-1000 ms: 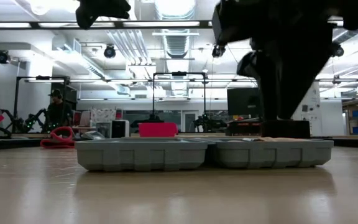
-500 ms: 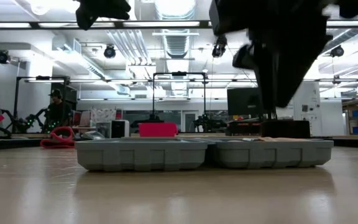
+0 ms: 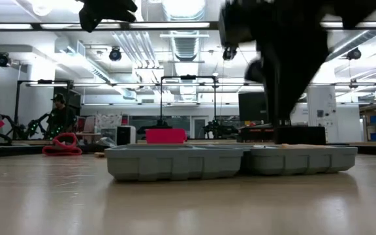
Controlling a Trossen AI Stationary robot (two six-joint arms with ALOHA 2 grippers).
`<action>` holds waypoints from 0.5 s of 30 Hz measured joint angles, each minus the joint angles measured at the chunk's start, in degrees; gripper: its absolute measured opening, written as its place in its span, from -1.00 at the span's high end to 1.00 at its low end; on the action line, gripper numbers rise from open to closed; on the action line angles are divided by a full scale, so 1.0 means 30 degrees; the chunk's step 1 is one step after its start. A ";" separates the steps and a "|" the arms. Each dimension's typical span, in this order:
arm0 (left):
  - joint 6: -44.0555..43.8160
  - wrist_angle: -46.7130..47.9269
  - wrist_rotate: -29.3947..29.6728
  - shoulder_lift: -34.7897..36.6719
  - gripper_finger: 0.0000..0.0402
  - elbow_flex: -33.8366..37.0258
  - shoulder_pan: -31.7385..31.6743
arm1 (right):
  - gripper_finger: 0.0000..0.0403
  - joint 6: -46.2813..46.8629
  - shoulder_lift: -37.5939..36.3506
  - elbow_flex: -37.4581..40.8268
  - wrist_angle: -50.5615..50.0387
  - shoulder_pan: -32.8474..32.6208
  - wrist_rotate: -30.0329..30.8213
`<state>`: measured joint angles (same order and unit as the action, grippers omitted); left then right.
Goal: Prefit tool cases
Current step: Put the screwdriver bits into the gray tool box
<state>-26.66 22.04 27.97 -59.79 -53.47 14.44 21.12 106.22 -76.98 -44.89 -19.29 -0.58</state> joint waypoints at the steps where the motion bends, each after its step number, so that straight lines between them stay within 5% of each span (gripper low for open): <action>1: -0.0007 0.0000 0.0000 0.0000 0.39 0.0000 0.0000 | 0.59 -0.0012 -0.0123 -0.0454 -0.0550 0.0000 0.0080; 15: -0.0509 0.0829 -0.0160 0.0007 0.49 0.0000 0.0029 | 0.68 -0.1774 -0.0549 -0.1480 -0.3283 -0.0022 0.0570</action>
<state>-28.18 24.53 27.49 -59.77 -53.47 14.52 15.79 104.57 -81.42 -54.74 -19.35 1.13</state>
